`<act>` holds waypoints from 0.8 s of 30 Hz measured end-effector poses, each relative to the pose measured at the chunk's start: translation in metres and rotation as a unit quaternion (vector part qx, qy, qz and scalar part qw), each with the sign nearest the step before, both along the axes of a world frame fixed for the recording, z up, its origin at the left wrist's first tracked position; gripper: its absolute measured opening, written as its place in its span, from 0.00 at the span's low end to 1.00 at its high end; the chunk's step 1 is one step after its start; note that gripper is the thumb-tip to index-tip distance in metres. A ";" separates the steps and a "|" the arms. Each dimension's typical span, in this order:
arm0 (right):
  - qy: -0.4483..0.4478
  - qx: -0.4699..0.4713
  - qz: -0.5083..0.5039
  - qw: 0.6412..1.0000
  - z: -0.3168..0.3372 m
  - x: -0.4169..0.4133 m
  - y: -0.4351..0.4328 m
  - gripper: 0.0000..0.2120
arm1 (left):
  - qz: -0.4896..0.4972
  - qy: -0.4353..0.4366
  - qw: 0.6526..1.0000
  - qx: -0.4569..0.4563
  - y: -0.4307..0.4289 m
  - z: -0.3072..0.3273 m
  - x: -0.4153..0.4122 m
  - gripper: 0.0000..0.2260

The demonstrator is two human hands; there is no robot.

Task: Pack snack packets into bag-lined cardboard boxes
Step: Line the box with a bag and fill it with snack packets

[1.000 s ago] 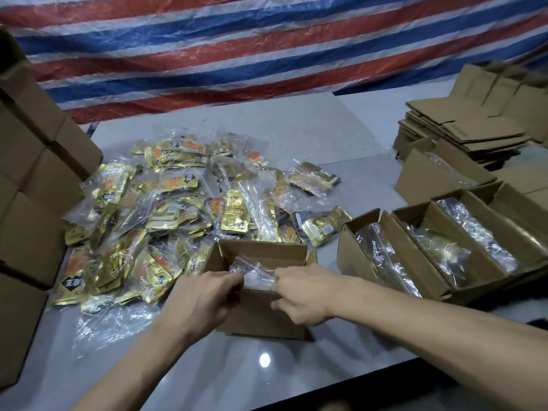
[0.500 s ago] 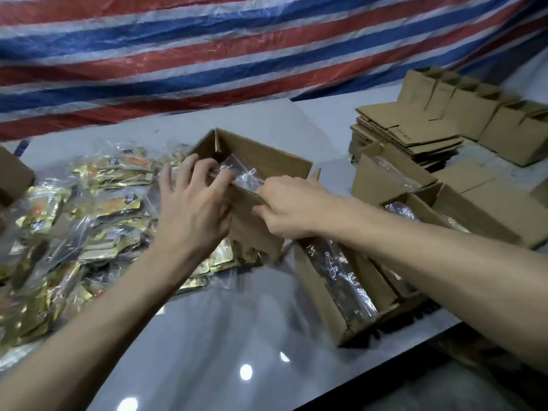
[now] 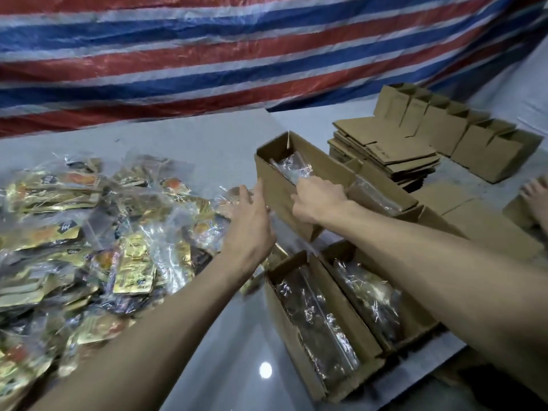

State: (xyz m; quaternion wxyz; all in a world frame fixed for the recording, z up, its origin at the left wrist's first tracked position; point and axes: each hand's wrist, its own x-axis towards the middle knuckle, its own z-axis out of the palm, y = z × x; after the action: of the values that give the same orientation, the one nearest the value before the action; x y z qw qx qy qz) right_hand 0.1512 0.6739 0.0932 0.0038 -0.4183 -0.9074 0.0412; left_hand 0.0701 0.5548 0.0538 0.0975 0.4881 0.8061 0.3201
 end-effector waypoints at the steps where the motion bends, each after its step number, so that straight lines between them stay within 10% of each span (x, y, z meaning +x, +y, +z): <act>1: -0.009 -0.008 -0.013 1.000 -0.008 0.002 0.007 0.06 | -0.012 0.000 1.000 -0.002 0.000 -0.008 -0.001 0.35; 24: -0.059 -0.097 -0.138 0.984 -0.063 0.040 0.059 0.09 | -0.041 0.132 0.977 -0.164 -0.014 -0.052 -0.029 0.14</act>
State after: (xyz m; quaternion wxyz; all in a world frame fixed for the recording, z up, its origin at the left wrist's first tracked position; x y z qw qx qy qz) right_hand 0.1909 0.7333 0.0303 -0.0850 -0.5398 -0.8312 0.1029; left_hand 0.0415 0.5411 0.0016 0.0818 0.5358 0.8329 0.1118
